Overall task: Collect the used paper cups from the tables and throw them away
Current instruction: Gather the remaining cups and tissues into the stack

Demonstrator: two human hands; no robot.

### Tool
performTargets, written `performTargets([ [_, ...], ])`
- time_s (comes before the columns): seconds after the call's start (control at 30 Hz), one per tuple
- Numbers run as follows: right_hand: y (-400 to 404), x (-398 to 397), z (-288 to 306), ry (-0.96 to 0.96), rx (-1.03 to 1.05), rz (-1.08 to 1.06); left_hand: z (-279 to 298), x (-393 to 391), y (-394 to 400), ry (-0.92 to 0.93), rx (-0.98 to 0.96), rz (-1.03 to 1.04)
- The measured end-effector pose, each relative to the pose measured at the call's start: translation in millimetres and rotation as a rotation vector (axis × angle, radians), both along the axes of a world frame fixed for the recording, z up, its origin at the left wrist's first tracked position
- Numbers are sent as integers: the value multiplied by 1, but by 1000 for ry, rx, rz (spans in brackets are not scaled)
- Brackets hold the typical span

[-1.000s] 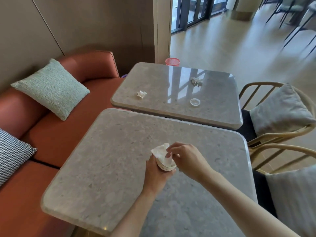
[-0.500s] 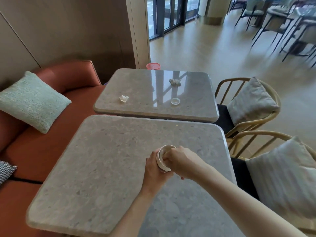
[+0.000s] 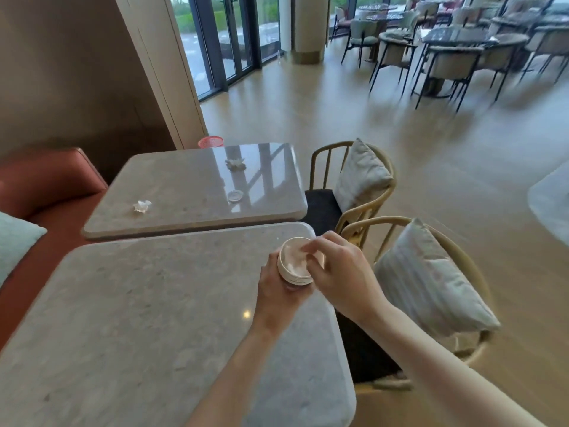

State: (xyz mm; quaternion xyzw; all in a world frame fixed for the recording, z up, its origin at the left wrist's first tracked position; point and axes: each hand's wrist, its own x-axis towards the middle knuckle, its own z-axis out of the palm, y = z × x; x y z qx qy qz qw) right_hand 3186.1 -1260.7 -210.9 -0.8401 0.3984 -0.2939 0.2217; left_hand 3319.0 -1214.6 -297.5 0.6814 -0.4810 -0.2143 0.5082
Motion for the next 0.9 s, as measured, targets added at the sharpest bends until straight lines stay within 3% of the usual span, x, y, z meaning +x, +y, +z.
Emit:
performTargets([
  [0.13, -13, -110, 5, -97, 36, -45, 19, -100, -23, 54, -44, -114],
  [0.37, -29, -302, 12, -60, 87, -61, 35, -274, -46, 255, -97, -369],
  [0.5, -36, -384, 8, -59, 132, -126, 40, -340, -71, 277, -60, -455],
  [0.67, -67, -448, 3, -126, 128, -189, 47, -399, -118, 227, -46, -495],
  [0.9, -156, -476, -13, -145, 168, -137, 30, -442, -200, 159, -89, -416],
])
